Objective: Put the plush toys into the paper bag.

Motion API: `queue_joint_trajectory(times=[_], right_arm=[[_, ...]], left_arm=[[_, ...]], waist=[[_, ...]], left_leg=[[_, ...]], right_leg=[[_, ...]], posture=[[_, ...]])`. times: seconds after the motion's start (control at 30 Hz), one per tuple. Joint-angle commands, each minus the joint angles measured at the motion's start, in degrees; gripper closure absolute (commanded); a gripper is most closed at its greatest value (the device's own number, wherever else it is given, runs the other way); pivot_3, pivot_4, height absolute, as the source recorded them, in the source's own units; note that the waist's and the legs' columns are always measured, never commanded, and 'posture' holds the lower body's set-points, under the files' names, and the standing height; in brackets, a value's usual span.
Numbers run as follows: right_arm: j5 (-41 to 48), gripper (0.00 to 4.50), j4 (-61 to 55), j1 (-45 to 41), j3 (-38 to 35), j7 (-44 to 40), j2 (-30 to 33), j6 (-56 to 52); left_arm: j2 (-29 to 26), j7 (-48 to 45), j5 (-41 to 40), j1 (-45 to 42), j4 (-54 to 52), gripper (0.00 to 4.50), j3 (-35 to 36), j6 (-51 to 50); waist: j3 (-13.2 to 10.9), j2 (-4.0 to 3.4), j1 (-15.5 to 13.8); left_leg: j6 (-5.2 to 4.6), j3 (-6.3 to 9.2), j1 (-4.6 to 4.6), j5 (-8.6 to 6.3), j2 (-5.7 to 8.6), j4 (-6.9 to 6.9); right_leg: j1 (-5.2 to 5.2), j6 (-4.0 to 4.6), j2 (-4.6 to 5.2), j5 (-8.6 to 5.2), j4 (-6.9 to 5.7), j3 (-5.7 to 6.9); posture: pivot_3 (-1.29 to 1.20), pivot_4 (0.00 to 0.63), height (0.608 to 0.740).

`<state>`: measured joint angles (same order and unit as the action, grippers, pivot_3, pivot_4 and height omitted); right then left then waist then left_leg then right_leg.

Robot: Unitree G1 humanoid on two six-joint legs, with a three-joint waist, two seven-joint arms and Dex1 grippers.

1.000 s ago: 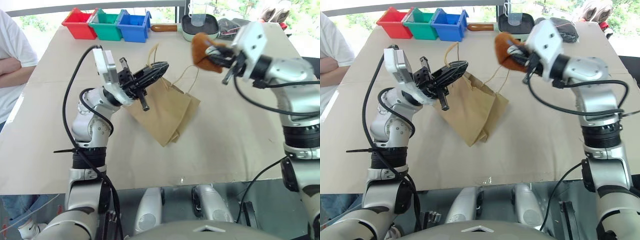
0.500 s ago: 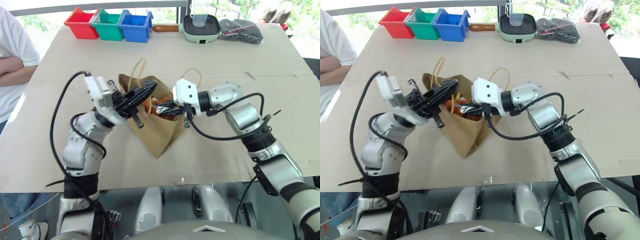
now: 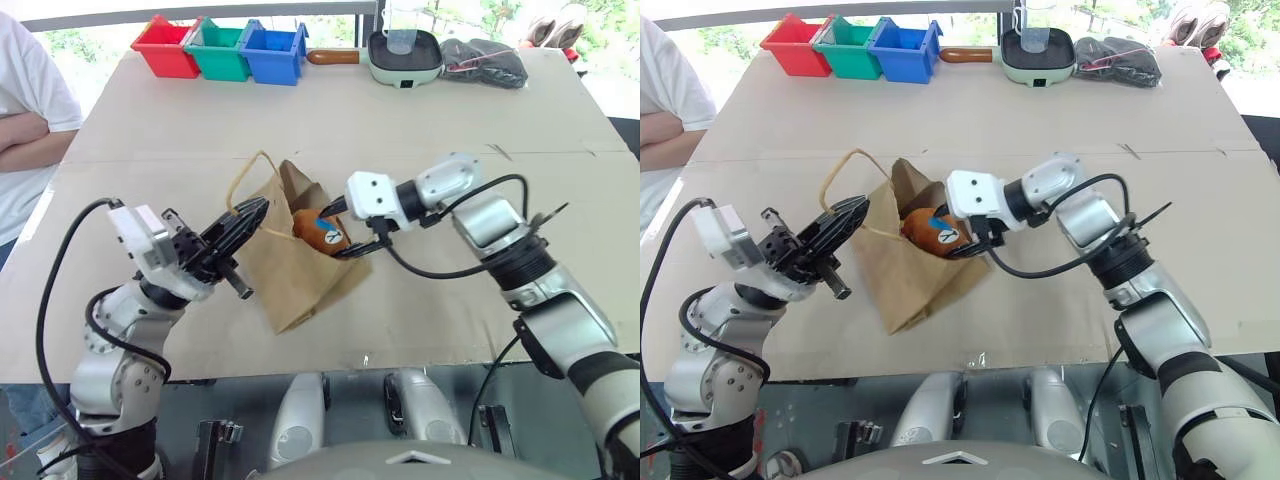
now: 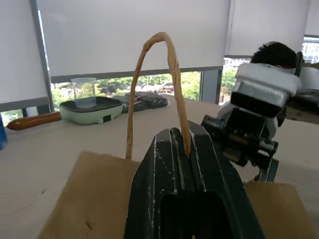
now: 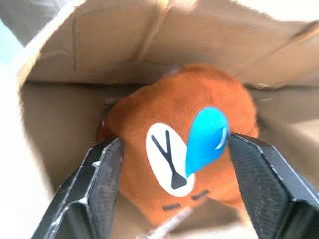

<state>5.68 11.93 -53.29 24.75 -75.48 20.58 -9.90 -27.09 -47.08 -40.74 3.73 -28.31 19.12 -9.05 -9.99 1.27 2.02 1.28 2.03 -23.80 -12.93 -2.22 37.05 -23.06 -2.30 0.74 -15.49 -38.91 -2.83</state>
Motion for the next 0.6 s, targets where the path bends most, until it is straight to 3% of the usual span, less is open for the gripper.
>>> queue_joint_trajectory(times=[0.03,0.13,0.3,0.43,0.6], right_arm=[[3.04,1.22,-6.47,1.96,-6.33,2.83,3.13,-5.20],[4.64,1.22,-10.00,5.10,-10.10,6.06,5.67,-10.60],[9.81,1.22,-17.05,11.42,-16.58,12.88,8.42,-28.29],[13.33,1.22,-25.18,23.44,-19.42,17.23,12.41,-41.78],[20.50,1.22,-28.74,31.66,-21.84,22.92,7.89,-53.47]], left_arm=[[-0.24,-0.67,-1.73,2.37,-2.86,4.50,2.20,1.87],[-0.33,-0.93,-2.40,4.28,-3.18,4.50,3.24,2.21],[-0.80,-0.80,-3.37,7.64,-4.02,4.50,5.63,2.62],[-0.76,0.51,-4.08,9.35,-4.28,4.50,8.46,3.16],[-0.92,1.25,-4.95,9.51,-5.07,4.50,8.78,2.82]], waist=[[0.00,0.00,-0.01],[0.00,0.01,-0.20],[0.00,0.01,-0.03],[0.03,0.05,-0.36],[0.02,0.03,0.14]], left_leg=[[0.00,0.00,0.00,0.00,0.00,0.00],[0.00,-0.01,-0.02,0.00,0.03,-0.01],[0.00,-0.04,0.02,0.00,0.02,-0.02],[-0.01,-0.03,0.00,-0.01,0.01,-0.07],[-0.01,-0.14,0.06,-0.01,0.00,-0.06]], right_leg=[[0.00,0.00,0.00,0.00,0.01,-0.01],[0.02,0.00,0.04,-0.01,0.04,0.02],[0.01,0.02,0.02,-0.01,0.03,-0.02],[0.02,0.03,0.00,-0.02,0.09,-0.02],[0.02,0.00,-0.06,-0.03,0.09,-0.19]], posture=[[0.00,0.150,0.740],[0.00,0.150,0.740],[0.00,0.150,0.740],[0.00,0.150,0.740],[0.00,0.150,0.740]])
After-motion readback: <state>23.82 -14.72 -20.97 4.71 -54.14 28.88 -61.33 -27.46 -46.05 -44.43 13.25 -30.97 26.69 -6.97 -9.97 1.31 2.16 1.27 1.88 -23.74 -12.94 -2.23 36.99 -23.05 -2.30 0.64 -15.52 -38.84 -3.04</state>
